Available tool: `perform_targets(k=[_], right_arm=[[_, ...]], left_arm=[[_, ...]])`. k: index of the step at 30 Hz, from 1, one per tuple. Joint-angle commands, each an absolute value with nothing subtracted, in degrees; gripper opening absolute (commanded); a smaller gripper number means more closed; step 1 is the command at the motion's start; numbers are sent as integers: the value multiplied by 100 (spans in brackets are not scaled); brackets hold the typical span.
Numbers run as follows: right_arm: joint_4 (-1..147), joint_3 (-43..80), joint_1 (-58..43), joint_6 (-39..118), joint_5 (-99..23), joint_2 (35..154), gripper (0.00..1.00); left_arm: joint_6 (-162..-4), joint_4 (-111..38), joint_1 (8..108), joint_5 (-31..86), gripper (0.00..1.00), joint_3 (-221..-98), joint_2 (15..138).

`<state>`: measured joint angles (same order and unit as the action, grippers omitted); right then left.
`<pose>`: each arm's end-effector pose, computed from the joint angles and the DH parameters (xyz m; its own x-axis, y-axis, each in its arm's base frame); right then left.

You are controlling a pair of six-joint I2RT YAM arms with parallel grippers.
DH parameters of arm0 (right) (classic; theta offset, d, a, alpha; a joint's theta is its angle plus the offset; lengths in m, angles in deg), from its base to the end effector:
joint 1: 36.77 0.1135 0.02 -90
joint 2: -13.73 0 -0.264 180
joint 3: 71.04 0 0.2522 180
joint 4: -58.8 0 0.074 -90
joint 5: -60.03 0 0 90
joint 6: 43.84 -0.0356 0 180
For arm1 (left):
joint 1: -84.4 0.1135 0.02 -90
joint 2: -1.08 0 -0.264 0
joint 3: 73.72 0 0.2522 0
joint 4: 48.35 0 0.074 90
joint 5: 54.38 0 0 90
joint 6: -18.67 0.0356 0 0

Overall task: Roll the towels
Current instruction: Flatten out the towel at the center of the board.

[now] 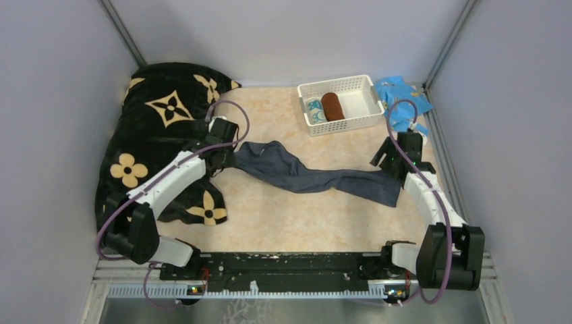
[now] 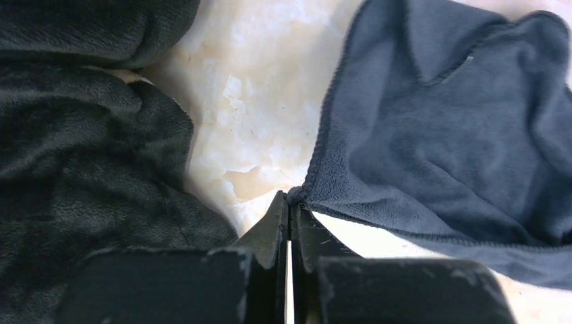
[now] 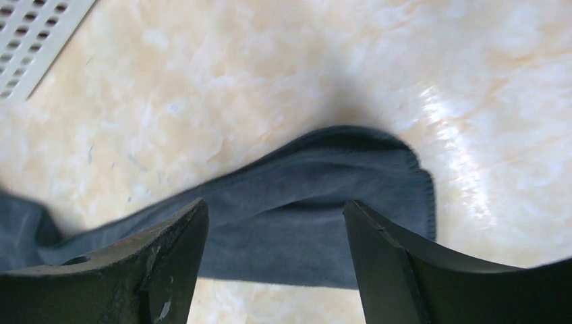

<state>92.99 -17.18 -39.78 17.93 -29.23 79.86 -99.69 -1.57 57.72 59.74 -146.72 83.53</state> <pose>0.2348 -0.0128 0.2219 -0.6088 0.5056 -0.6114 0.3965 0.8614 0.3176 0.2686 -0.1187 0.2453 -0.7519 -0.1074 -0.6505 -0.1708 0.9847 0.0349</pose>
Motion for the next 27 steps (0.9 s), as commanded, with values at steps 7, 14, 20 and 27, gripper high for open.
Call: perform_targets(k=[7,14,20,27], right_arm=[[9985,-854,-4219,1193,-1433,8893,64],[10157,-535,-4276,986,-1413,9336,53],[9982,-794,-4286,677,-1364,9660,49],[9658,-719,-4367,632,-1344,10018,40]], left_arm=[[-9013,49,6348,4791,0,-14944,7990],[-8823,6,6659,4594,0,-14911,7932],[-8815,-94,6761,4452,0,-14822,7869],[-8837,-129,6895,4250,0,-14901,7932]])
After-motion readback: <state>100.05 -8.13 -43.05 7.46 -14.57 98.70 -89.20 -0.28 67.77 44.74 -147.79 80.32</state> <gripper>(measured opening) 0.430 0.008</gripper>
